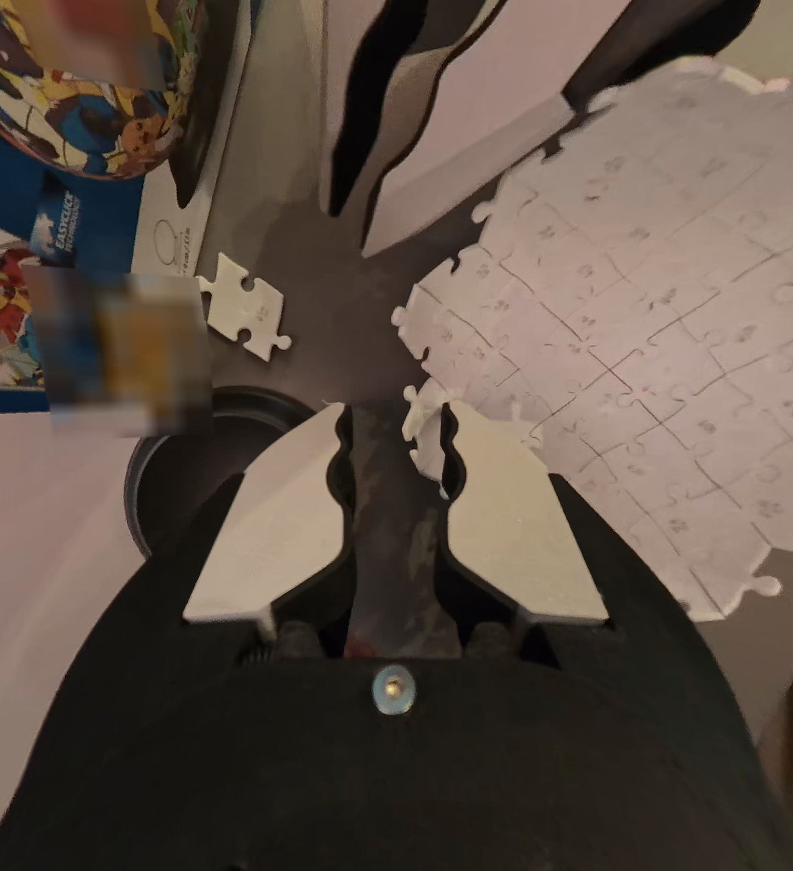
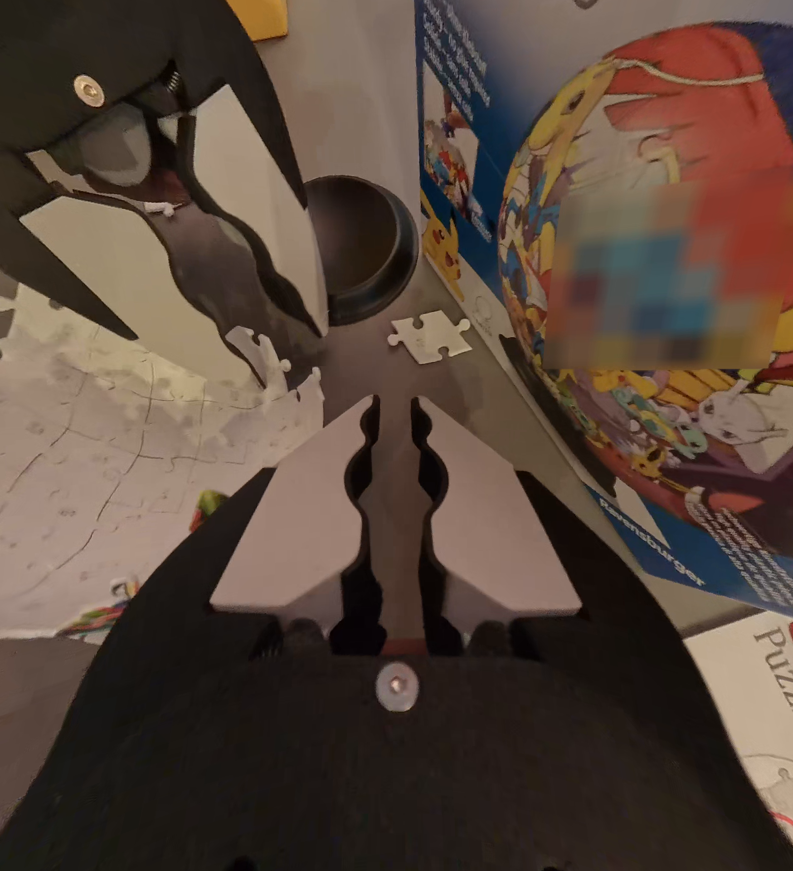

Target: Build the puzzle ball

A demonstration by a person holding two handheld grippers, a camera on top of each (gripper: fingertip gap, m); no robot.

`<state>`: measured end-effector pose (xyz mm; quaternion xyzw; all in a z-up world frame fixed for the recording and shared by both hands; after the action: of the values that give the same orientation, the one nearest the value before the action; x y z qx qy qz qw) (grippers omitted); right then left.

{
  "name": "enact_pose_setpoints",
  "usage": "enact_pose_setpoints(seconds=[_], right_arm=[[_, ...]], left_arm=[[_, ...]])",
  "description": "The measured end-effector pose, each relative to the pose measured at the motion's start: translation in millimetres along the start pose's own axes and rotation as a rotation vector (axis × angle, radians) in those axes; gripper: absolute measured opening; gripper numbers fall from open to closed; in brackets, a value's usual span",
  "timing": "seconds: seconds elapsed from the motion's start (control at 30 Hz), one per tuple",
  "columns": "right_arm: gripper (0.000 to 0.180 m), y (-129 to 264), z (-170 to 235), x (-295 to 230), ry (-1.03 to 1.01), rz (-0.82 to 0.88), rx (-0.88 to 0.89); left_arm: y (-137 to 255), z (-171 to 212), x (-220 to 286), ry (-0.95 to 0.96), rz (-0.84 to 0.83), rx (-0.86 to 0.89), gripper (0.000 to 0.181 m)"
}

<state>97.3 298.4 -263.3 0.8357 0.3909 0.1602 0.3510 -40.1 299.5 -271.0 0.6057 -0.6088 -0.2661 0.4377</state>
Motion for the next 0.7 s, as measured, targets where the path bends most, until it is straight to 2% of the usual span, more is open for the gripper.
enact_pose_setpoints(seconds=[0.23, 0.37, 0.57, 0.7], right_arm=[[0.008, 4, 4, -3, -0.036, -0.055, 0.001], [0.008, 9, 8, -5, -0.036, -0.087, -0.019], [0.020, 3, 1, 7, -0.006, -0.014, -0.002], [0.017, -7, -2, 10, 0.032, -0.002, 0.001]], left_arm=[[1, -3, -7, -0.018, -0.062, -0.025, 0.058], [3, -8, -7, -0.041, -0.089, -0.042, 0.064], [4, -8, -13, -0.050, -0.154, -0.107, 0.071], [3, -7, -16, -0.047, -0.165, -0.128, 0.074]])
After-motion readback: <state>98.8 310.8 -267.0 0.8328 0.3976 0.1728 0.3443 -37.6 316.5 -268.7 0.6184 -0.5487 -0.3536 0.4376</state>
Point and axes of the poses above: each gripper's, where its closed fingertips meet, y back along the fingers, z out of its underside, x = y × z across the jaws, the point moved 8 cm from there along y, back along the fingers, and after that the axes turned 7 degrees about z, right-handed, at the moved point
